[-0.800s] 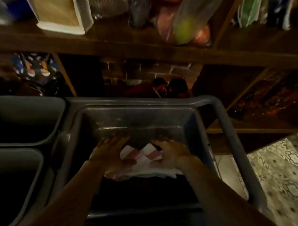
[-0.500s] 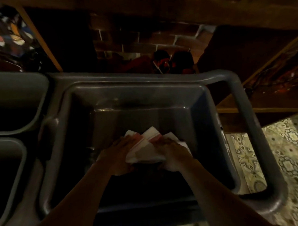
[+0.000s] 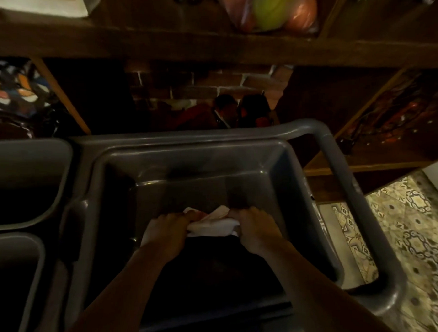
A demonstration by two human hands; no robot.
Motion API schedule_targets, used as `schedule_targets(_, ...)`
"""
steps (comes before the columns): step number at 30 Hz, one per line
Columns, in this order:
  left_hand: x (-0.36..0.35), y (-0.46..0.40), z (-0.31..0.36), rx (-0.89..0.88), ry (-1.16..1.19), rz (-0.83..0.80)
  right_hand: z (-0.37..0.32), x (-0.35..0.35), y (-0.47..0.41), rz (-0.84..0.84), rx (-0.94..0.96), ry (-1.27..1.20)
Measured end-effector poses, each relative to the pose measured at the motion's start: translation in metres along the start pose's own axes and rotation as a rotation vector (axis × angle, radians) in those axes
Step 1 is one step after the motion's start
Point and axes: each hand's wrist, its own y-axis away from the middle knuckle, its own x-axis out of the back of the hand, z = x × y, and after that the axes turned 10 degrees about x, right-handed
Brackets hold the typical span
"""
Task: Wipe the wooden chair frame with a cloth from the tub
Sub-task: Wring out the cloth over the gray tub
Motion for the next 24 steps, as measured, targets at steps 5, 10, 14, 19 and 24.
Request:
schedule_targets(5, 0.049, 0.018, 0.009, -0.004, -0.065, 0.155, -0.013, 0.047, 0.019, 0.125, 0.02, 0.046)
schedule_targets(10, 0.107, 0.046, 0.021, -0.014, -0.14, 0.315, -0.031, 0.106, 0.045, 0.269, 0.062, 0.08)
schedule_targets(14, 0.156, 0.075, 0.032, -0.053, -0.096, 0.47, -0.046, 0.159, 0.068, 0.366, 0.104, 0.12)
schedule_targets(19, 0.214, 0.106, 0.046, -0.077, -0.097, 0.624, -0.066, 0.217, 0.096, 0.508, 0.137, 0.176)
schedule_targets(24, 0.27, 0.136, 0.061, -0.129, -0.08, 0.736, -0.082, 0.267, 0.126, 0.616, 0.129, 0.208)
